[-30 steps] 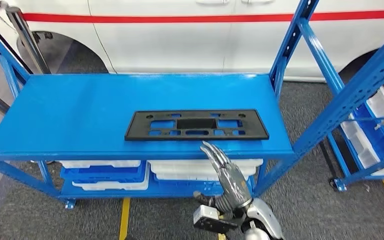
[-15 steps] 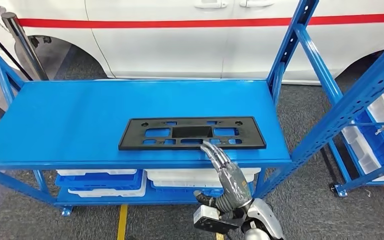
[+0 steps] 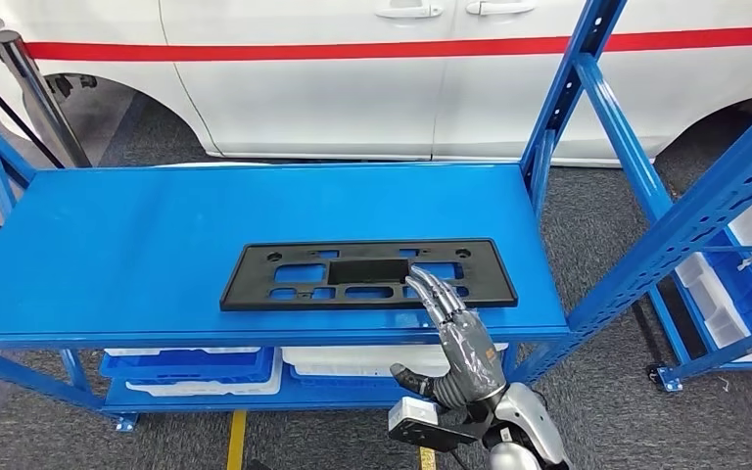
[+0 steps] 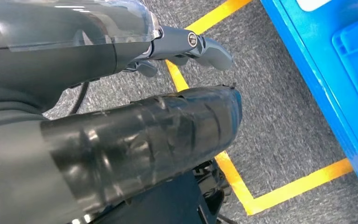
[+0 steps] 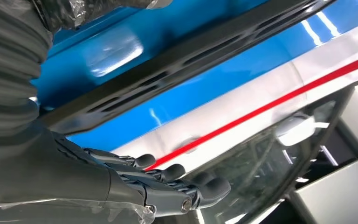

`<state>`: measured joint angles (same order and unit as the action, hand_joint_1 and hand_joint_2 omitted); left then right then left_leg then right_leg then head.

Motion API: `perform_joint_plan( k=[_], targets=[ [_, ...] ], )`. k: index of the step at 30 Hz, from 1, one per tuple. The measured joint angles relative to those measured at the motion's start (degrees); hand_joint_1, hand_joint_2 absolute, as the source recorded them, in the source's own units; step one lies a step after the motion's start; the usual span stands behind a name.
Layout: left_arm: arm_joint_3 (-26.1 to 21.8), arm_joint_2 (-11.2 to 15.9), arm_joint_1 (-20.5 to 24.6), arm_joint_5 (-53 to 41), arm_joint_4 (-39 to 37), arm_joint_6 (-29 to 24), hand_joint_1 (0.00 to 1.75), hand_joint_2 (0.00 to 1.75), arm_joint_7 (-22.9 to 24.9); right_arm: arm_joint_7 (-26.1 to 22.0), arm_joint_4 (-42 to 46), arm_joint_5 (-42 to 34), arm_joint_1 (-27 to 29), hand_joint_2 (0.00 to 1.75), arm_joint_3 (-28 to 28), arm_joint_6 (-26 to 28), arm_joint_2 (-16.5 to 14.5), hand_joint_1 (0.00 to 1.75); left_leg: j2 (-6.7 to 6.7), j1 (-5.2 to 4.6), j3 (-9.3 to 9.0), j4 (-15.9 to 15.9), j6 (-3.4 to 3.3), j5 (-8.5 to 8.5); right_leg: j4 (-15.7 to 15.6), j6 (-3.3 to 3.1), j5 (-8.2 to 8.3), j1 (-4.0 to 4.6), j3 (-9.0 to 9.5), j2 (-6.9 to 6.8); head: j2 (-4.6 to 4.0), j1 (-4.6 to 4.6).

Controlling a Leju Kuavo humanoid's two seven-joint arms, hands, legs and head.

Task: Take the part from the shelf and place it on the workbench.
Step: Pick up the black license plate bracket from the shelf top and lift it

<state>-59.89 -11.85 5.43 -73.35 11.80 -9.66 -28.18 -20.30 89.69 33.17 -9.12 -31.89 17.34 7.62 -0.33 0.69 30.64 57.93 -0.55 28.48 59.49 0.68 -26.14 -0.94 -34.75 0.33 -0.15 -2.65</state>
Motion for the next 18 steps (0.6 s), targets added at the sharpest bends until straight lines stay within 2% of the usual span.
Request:
perform_joint_plan(
  k=[2, 5, 7, 11, 14, 15, 16, 18],
  targets=[
    [0.0, 0.0, 0.1, 0.0, 0.0, 0.0, 0.00, 0.00, 0.0, 0.1, 0.4, 0.1, 0.1, 1.75, 0.4, 0.2, 0.2, 0.00, 0.09, 0.15, 0.05, 0.8, 0.53, 0.80, -0.4, -0.83, -0.19, -0.11, 0.52, 0.03, 0.00, 0.00],
    [0.0, 0.0, 0.1, 0.0, 0.0, 0.1, 0.00, 0.00, 0.0, 0.2, 0.8, 0.2, 0.1, 1.75, 0.8, 0.5, 0.4, 0.00, 0.13, 0.26, 3.31, 7.8, 0.81, 4.34, -0.7, -1.88, -0.66, -0.09, 1.47, -0.14, 0.00, 0.03],
    [0.0, 0.0, 0.1, 0.0, 0.0, 0.1, 0.00, 0.00, 0.0, 0.2, 0.8, 0.2, 0.1, 1.75, 0.9, 0.6, 0.4, 0.00, 0.13, 0.27, 4.81, 10.7, 0.86, 5.57, -0.7, -2.10, -0.81, 0.02, 1.64, -0.21, 0.00, 0.03],
    [0.0, 0.0, 0.0, 0.0, 0.0, 0.1, 0.00, 0.00, 0.0, 0.2, 0.8, 0.2, 0.1, 1.75, 0.9, 0.6, 0.4, 0.00, 0.13, 0.27, 5.23, 11.5, 0.87, 5.85, -0.7, -2.15, -0.84, 0.05, 1.67, -0.23, 0.00, 0.04],
    [0.0, 0.0, -0.1, 0.0, 0.0, 0.1, 0.00, 0.00, 0.0, 0.2, 0.8, 0.2, 0.3, 1.75, 1.1, 0.6, 0.5, 0.00, 0.13, 0.27, 8.81, 16.9, 0.87, 6.78, -0.7, -2.36, -1.28, 0.35, 2.10, -0.20, 0.00, 0.05],
    [0.0, 0.0, -0.1, 0.0, 0.0, 0.1, 0.00, 0.00, 0.0, 0.2, 0.8, 0.3, 0.4, 1.75, 1.3, 0.6, 0.5, 0.00, 0.13, 0.26, 9.76, 17.6, 0.79, 5.93, -0.7, -2.41, -1.56, 0.50, 2.45, -0.12, 0.00, 0.05],
    [0.0, 0.0, -0.1, 0.1, 0.0, 0.0, 0.00, 0.00, 0.0, 0.3, 0.8, 0.3, 0.5, 1.75, 1.4, 0.6, 0.6, 0.00, 0.13, 0.09, 8.68, 13.9, 0.36, 3.39, -0.6, -2.20, -2.21, 0.71, 3.06, 0.00, 0.00, 0.06],
    [0.0, 0.0, -0.1, 0.1, 0.0, 0.0, 0.00, 0.00, 0.1, 0.4, 1.1, 0.5, 0.7, 1.75, 1.9, 0.7, 0.6, 0.00, 0.11, -0.16, 5.09, 4.6, -0.79, -1.26, -0.7, -1.32, -3.51, 0.84, 4.23, 0.11, 0.00, 0.02]
  ],
)
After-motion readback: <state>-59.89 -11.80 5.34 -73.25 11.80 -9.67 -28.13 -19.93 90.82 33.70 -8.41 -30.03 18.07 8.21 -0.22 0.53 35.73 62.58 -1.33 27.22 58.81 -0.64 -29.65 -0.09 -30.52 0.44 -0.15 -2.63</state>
